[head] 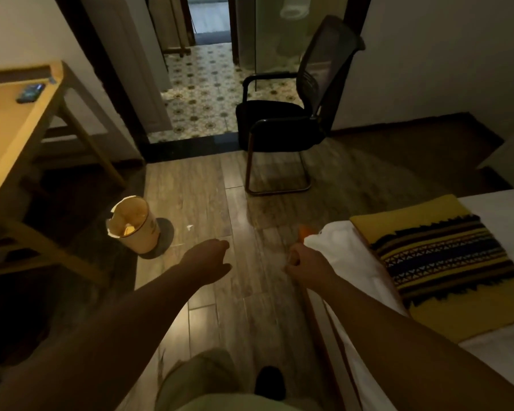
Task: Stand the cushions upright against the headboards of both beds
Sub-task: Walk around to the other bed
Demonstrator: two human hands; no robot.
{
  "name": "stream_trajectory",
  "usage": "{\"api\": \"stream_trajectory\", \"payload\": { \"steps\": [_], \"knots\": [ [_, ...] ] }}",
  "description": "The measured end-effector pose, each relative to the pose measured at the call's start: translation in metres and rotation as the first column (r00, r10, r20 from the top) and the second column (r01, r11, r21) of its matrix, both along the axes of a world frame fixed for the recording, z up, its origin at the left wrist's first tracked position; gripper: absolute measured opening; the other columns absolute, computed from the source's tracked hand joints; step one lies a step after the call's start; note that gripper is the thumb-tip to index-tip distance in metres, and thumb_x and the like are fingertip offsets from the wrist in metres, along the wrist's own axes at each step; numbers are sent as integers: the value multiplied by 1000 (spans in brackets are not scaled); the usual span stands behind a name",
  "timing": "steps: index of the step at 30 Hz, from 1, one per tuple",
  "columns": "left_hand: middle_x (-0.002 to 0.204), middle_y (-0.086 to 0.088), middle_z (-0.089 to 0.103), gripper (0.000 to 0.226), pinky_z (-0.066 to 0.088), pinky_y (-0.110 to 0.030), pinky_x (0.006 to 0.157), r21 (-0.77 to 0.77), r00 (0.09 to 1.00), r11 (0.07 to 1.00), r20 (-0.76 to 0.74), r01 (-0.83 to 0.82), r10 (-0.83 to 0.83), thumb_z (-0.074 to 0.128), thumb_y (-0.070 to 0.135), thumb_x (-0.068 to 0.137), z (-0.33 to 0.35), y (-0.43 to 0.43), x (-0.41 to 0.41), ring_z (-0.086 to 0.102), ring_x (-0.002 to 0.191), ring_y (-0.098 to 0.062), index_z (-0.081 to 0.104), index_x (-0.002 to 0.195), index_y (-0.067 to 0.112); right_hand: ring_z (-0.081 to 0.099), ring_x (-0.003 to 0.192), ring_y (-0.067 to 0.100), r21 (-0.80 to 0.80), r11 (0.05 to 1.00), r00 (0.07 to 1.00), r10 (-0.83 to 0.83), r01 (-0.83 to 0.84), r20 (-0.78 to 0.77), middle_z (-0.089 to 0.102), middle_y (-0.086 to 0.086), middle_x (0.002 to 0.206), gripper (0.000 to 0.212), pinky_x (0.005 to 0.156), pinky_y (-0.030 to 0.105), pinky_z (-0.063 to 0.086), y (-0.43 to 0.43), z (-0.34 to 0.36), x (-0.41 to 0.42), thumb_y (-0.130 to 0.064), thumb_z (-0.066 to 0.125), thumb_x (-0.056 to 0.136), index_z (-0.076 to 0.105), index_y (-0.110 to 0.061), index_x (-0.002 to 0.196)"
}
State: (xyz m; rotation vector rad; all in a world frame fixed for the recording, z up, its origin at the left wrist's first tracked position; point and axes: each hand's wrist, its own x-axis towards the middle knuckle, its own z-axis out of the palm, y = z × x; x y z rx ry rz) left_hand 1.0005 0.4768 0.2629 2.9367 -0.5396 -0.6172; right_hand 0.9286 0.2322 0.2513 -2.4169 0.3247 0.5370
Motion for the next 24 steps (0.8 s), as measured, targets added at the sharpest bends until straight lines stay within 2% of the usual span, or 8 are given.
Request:
{"api": "stream_trajectory", "payload": {
  "steps": [5, 8, 12, 16, 19, 21, 24],
  "knots": [
    [140, -5, 56, 62, 47, -35, 101, -19, 999, 999, -37, 39, -39, 63, 41, 90, -17, -19, 96, 53, 128, -23, 45, 145, 18, 57, 120, 27, 65, 989, 991, -129, 131, -34, 58, 9, 133, 56, 97, 36, 48, -20, -12, 84, -36, 66, 89, 47, -15, 138],
    [139, -5, 56, 61, 46, -35, 101, -40, 997, 996, -29, 76, -77, 63, 42, 90, -26, -33, 167, 54, 127, -22, 46, 143, 18, 56, 122, 26, 63, 979, 980, -192, 195, -54, 58, 9, 136, 48, 95, 31, 44, -34, -24, 146, -33, 63, 92, 52, -16, 135],
    [139, -5, 56, 59, 46, -35, 100, -67, 991, 991, -53, 116, -120, 61, 42, 89, -29, -50, 257, 53, 128, -23, 47, 142, 20, 57, 117, 27, 16, 955, 951, -295, 297, -88, 58, 10, 131, 45, 95, 37, 46, -47, -29, 225, -39, 59, 93, 53, -17, 131],
    [133, -5, 60, 54, 49, -35, 94, -34, 969, 972, -80, 233, -235, 62, 40, 89, -22, -71, 335, 57, 122, -23, 50, 138, 20, 59, 113, 25, 22, 932, 929, -358, 361, -93, 60, 8, 123, 44, 97, 40, 50, -56, -21, 280, -35, 64, 90, 54, -16, 128],
    [133, -6, 60, 50, 49, -36, 96, -12, 947, 951, -82, 310, -310, 62, 37, 90, -16, -99, 390, 57, 122, -23, 52, 135, 19, 58, 117, 26, 37, 897, 894, -434, 440, -114, 59, 8, 129, 51, 100, 43, 49, -69, -21, 314, -35, 66, 89, 51, -15, 134],
    [134, -6, 59, 49, 50, -37, 100, -10, 928, 932, -88, 362, -362, 61, 36, 91, -12, -125, 418, 57, 123, -24, 53, 136, 19, 56, 119, 23, 43, 873, 868, -477, 486, -141, 56, 8, 135, 57, 99, 38, 48, -85, -24, 331, -34, 66, 90, 48, -15, 140],
    [130, -6, 61, 43, 52, -38, 97, -4, 894, 901, -130, 433, -430, 59, 32, 93, -9, -175, 460, 59, 119, -24, 54, 133, 18, 53, 113, 17, 68, 818, 818, -563, 572, -116, 55, 6, 138, 62, 96, 34, 45, -120, -32, 353, -40, 67, 88, 46, -17, 143]
  ]
}}
